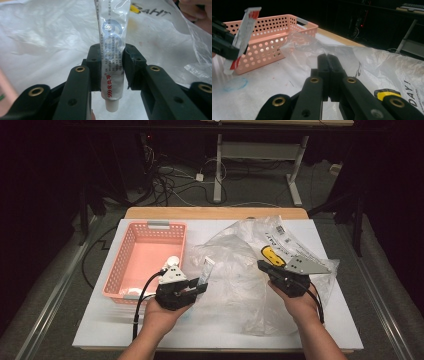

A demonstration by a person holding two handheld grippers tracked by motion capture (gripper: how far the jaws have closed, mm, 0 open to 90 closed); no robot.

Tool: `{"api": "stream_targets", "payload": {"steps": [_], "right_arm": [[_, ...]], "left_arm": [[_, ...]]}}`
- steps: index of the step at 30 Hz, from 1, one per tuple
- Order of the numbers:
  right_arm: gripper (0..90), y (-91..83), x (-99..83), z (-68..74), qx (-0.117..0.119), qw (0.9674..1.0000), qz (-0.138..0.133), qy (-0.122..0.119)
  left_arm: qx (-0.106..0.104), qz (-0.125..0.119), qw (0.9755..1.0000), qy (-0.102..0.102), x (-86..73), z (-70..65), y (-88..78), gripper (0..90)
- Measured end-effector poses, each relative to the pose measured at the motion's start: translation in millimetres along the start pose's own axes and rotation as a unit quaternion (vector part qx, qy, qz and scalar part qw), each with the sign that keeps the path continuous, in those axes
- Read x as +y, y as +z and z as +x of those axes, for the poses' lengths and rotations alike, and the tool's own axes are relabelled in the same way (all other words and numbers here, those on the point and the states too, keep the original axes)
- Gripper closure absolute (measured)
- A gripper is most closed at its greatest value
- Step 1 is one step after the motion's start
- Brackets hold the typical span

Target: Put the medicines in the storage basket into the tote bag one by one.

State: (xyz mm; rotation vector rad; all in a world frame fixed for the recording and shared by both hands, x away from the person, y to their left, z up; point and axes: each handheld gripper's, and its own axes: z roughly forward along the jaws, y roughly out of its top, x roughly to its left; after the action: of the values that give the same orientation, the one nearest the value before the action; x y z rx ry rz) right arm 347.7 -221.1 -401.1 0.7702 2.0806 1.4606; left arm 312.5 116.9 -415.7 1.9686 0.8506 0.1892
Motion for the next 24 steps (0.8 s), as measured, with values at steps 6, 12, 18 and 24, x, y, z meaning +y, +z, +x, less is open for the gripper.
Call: {"api": "stream_targets", "payload": {"steps": [6,12,18,24], "right_arm": [[90.0,-0.3,0.1,1.0,-0.001,1.0000,0.001,-0.002],[90.0,-0.7,1.0,3.0,0.000,1.0000,0.001,-0.005],[90.0,-1.5,2.5,5.7,0.002,1.0000,-0.001,-0.008],[90.0,-1.9,3.2,7.8,0.002,0.9999,0.000,-0.013]], "left_arm": [[-0.008,0.019,0.9997,0.014,-2.8,-7.0,13.8,68.0],[-0.011,0.036,0.9990,0.025,-6.5,-11.9,23.8,68.0],[-0.015,0.051,0.9982,0.029,-10.0,-14.0,31.1,68.0],[-0.016,0.053,0.9980,0.029,-10.7,-14.6,35.0,68.0]]}}
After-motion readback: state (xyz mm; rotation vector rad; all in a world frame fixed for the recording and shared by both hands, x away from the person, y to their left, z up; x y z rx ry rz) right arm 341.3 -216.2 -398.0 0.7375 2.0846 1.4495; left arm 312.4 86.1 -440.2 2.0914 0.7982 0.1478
